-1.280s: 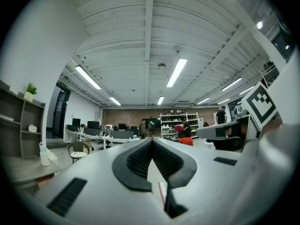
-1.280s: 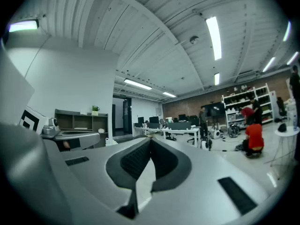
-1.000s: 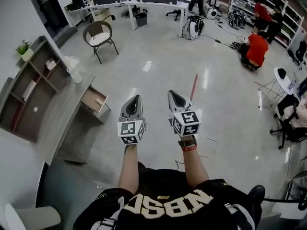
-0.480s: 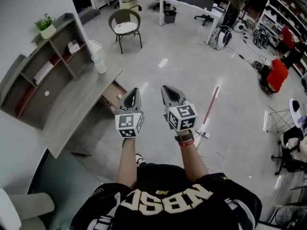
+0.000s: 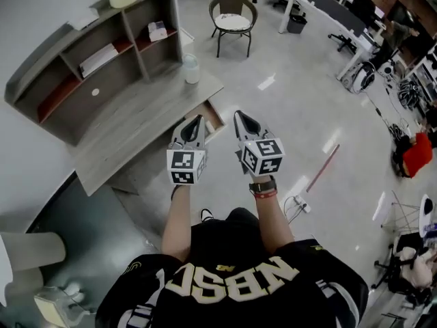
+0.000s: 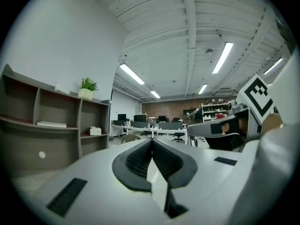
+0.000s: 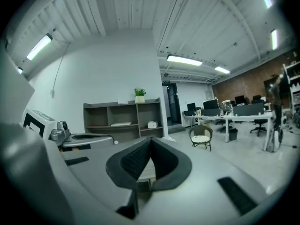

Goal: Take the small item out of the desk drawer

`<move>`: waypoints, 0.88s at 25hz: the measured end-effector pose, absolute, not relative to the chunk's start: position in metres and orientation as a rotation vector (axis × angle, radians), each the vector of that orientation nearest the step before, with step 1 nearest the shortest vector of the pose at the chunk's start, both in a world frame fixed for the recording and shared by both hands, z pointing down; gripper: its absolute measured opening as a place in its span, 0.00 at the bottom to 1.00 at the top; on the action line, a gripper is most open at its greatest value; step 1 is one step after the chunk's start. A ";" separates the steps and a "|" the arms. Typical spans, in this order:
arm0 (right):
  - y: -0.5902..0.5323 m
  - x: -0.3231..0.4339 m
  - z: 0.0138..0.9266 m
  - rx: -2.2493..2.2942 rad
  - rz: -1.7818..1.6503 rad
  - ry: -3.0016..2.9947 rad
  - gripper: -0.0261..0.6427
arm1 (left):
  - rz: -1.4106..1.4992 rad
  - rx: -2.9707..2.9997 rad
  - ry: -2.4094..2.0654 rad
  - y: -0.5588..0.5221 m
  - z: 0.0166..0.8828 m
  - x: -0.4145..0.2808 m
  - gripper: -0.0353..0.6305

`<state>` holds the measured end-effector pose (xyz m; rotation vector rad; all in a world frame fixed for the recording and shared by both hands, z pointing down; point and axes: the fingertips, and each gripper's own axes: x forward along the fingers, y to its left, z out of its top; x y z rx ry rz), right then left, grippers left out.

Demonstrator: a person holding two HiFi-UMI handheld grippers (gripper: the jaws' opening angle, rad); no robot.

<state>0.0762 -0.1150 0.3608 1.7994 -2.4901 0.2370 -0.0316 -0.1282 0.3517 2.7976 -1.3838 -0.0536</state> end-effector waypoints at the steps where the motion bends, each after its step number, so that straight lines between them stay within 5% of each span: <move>1: -0.123 0.068 0.367 1.779 0.252 -2.495 0.05 | -0.032 2.782 -1.394 -0.134 0.358 -0.040 0.07; 22: -0.259 0.007 0.565 1.350 0.623 -2.363 0.06 | 0.252 2.447 -1.520 -0.254 0.512 -0.074 0.07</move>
